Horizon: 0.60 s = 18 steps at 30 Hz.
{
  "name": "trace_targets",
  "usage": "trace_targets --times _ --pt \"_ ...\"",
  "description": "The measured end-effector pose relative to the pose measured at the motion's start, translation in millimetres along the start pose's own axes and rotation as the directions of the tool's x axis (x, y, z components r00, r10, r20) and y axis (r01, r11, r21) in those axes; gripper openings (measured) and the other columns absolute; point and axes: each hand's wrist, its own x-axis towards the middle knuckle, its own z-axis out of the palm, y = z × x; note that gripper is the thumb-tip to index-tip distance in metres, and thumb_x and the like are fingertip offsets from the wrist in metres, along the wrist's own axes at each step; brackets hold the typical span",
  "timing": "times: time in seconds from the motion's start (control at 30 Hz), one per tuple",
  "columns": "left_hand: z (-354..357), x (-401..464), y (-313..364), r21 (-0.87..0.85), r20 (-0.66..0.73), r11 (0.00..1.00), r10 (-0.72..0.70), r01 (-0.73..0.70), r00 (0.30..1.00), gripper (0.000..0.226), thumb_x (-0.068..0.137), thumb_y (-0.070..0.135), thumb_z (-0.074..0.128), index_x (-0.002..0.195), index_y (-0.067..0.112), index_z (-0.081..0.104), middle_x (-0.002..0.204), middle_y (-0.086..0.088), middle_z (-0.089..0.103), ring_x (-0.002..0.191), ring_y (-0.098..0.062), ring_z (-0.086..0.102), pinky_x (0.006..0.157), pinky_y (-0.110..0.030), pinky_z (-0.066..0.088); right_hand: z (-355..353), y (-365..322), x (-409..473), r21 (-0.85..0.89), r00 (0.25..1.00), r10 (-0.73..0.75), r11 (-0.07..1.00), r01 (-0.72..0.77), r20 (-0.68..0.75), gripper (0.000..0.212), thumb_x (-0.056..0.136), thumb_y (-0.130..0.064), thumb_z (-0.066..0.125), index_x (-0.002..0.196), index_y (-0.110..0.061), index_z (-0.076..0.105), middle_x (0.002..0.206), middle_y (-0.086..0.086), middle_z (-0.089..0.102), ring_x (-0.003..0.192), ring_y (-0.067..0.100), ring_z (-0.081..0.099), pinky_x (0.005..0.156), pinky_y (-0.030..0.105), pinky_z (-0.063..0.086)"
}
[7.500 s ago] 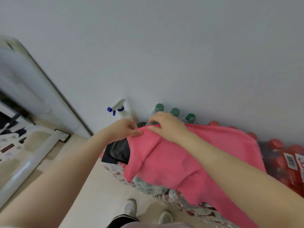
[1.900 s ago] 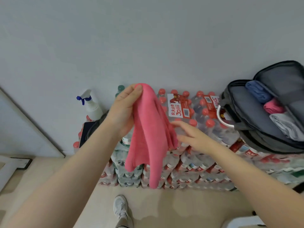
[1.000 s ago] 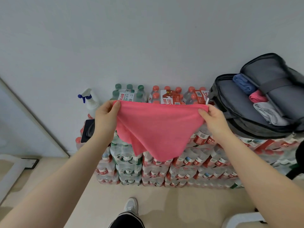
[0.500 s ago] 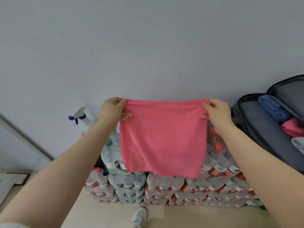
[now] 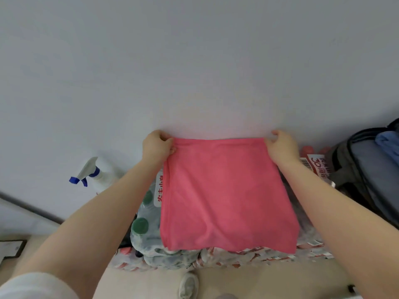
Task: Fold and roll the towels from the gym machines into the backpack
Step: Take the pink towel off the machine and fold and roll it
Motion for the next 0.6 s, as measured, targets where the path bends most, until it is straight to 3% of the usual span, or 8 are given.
trace_targets --times 0.07,0.13,0.23,0.33,0.5,0.6 --pt "-1 -11 -7 0.108 -0.021 0.991 0.087 -0.084 0.996 0.025 0.086 0.013 0.057 0.110 0.008 0.053 0.106 -0.008 0.058 0.085 -0.021 0.066 0.091 -0.039 0.050 4 0 -13 0.002 0.999 -0.043 0.999 0.043 0.025 0.041 0.090 -0.019 0.052 0.128 -0.005 0.045 0.121 0.020 0.059 0.112 0.035 0.055 0.094 0.040 0.042" --pt "-6 -25 -10 0.240 -0.042 0.958 0.171 -0.157 0.984 0.029 0.087 0.018 0.057 0.114 0.008 0.054 0.115 -0.005 0.054 0.098 -0.020 0.056 0.092 -0.029 0.042 6 -1 -26 0.047 0.986 -0.155 0.987 0.152 0.055 0.036 0.089 -0.014 0.053 0.123 -0.003 0.049 0.115 0.018 0.062 0.108 0.034 0.057 0.094 0.039 0.043" --pt "-18 -53 -14 0.277 0.005 0.946 0.171 -0.166 0.985 0.009 0.087 0.017 0.055 0.092 0.011 0.060 0.092 -0.004 0.062 0.083 -0.019 0.056 0.080 -0.031 0.045 11 -5 -53 0.002 0.908 -0.392 0.918 0.396 0.148 0.021 0.086 -0.008 0.055 0.106 -0.003 0.061 0.108 0.015 0.064 0.104 0.030 0.057 0.093 0.031 0.039" --pt "-26 -86 -23 0.308 0.065 0.938 0.144 -0.157 0.987 0.014 0.086 0.016 0.055 0.083 0.004 0.062 0.081 -0.012 0.065 0.073 -0.025 0.060 0.065 -0.032 0.046 11 -10 -82 0.004 0.824 -0.523 0.845 0.535 0.220 0.015 0.085 -0.005 0.055 0.096 -0.005 0.065 0.103 0.014 0.064 0.101 0.027 0.056 0.084 0.023 0.033" --pt "-30 -141 -46 0.427 0.093 0.894 0.107 -0.137 0.990 0.020 0.088 0.019 0.055 0.077 0.004 0.063 0.062 -0.002 0.061 0.057 -0.012 0.055 0.058 -0.020 0.043 8 1 -120 0.023 0.758 -0.580 0.798 0.602 0.299 0.015 0.086 -0.007 0.053 0.095 -0.007 0.065 0.102 0.010 0.061 0.098 0.025 0.055 0.081 0.022 0.033" --pt "-25 -166 -62 0.456 0.045 0.885 0.082 -0.094 0.996 0.019 0.087 0.024 0.057 0.084 0.006 0.062 0.072 -0.003 0.062 0.070 -0.017 0.056 0.065 -0.028 0.044 2 15 -136 0.011 0.762 -0.563 0.806 0.591 0.319 0.016 0.087 -0.009 0.052 0.097 -0.007 0.065 0.104 0.009 0.059 0.098 0.023 0.054 0.081 0.022 0.033"
